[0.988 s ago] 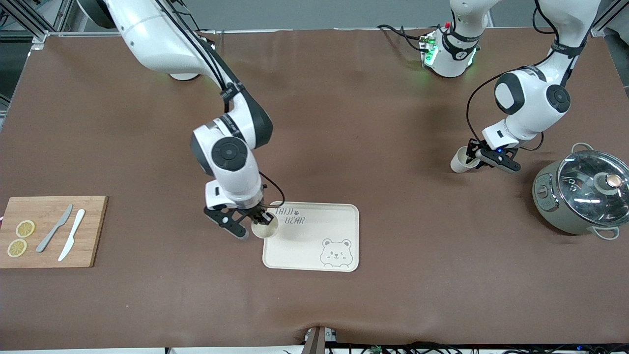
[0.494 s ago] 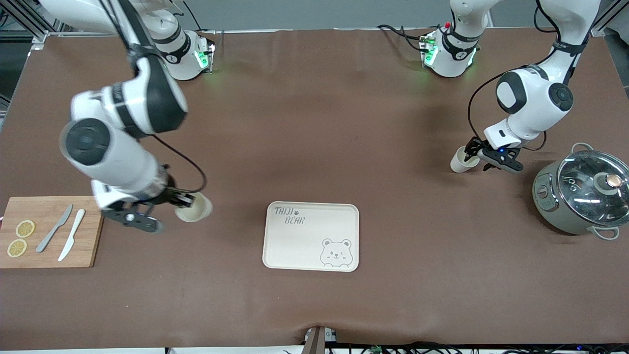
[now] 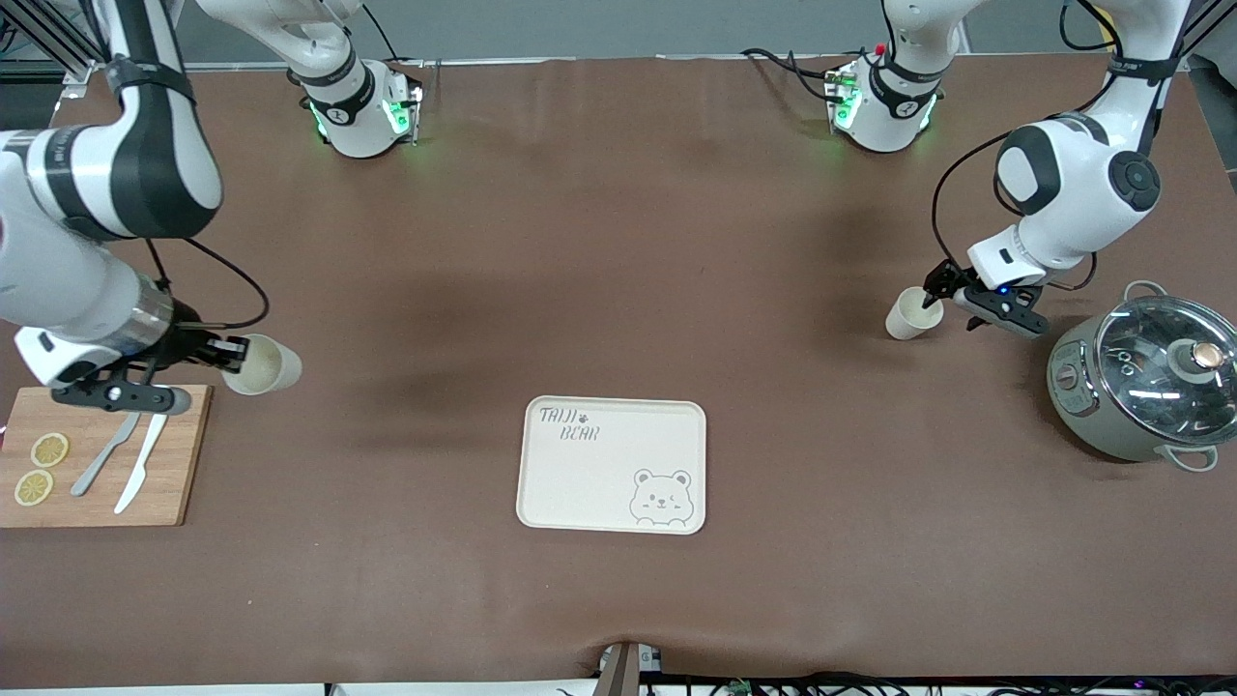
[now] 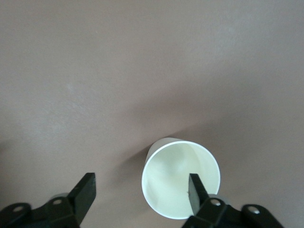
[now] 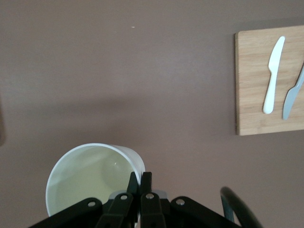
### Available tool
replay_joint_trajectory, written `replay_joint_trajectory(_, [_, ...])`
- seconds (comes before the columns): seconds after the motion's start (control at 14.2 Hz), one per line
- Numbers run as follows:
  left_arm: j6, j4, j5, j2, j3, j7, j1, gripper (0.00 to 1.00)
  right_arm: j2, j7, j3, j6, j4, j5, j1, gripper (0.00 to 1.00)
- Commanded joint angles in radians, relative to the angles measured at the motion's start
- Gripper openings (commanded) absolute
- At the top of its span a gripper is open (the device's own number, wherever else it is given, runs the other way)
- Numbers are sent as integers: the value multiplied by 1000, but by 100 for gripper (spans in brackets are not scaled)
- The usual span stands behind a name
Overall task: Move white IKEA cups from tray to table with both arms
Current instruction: 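Carry the cup with the right gripper toward the cutting board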
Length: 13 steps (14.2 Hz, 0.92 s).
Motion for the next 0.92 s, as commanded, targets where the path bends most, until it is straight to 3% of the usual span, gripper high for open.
replay_joint_trajectory(0.0, [-75,51,19,-27,-5,-48,6,100,-72,-78,17,143,-167,19,-67,0])
replay_joint_trajectory(0.07, [-98,72,19,-27,-5,-60,6,100,-72,-79,17,185,-197,31,-79,0])
replay_joint_trajectory(0.21, [-108,91,19,-24,-6,-83,6,100,-69,-83,15,251,-247,151,-102,0])
replay_joint_trajectory(0.71, [-113,234,21,30,-16,-241,-6,100,-26,-91,15,501,-379,156,-80,0])
replay_joint_trajectory(0.85, [-129,281,71,56,-31,-330,-20,100,-2,-92,15,556,-397,156,-80,0])
